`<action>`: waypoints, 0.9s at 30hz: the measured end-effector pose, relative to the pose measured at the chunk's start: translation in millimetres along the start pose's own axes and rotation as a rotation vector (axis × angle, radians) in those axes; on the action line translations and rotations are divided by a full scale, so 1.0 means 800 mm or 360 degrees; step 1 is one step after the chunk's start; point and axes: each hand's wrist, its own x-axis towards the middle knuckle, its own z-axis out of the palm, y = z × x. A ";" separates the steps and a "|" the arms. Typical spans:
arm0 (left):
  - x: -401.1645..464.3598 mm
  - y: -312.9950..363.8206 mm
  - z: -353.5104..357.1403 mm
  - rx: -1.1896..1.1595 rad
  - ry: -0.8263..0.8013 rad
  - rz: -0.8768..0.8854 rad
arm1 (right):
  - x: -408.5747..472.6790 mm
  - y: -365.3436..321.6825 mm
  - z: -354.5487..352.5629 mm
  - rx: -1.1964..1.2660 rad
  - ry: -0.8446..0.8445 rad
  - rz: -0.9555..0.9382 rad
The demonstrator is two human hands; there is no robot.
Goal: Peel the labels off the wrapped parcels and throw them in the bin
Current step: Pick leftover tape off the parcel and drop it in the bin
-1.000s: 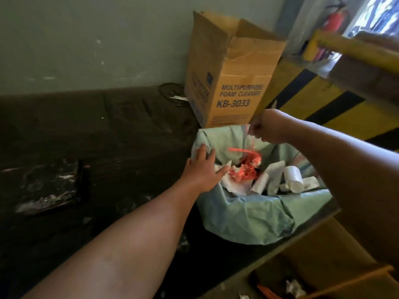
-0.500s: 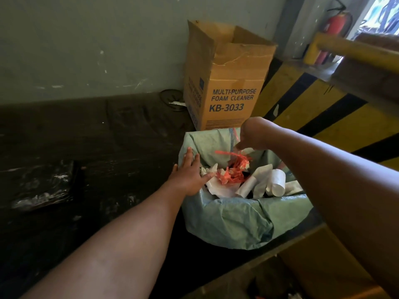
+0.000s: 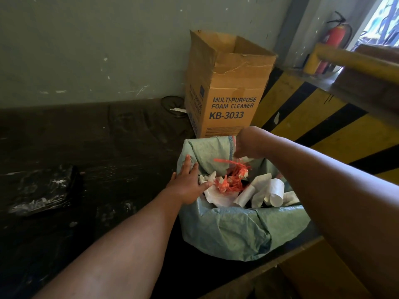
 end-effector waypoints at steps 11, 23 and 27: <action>0.004 -0.001 0.004 0.0002 0.0022 -0.0012 | 0.001 0.000 -0.006 0.0288 -0.0061 0.0069; 0.008 -0.006 0.007 0.0027 0.0035 -0.0008 | 0.013 0.007 0.005 0.0261 0.0066 0.0001; 0.007 -0.005 0.005 0.0004 0.0020 -0.0006 | 0.005 0.005 -0.005 0.0280 -0.0119 -0.0026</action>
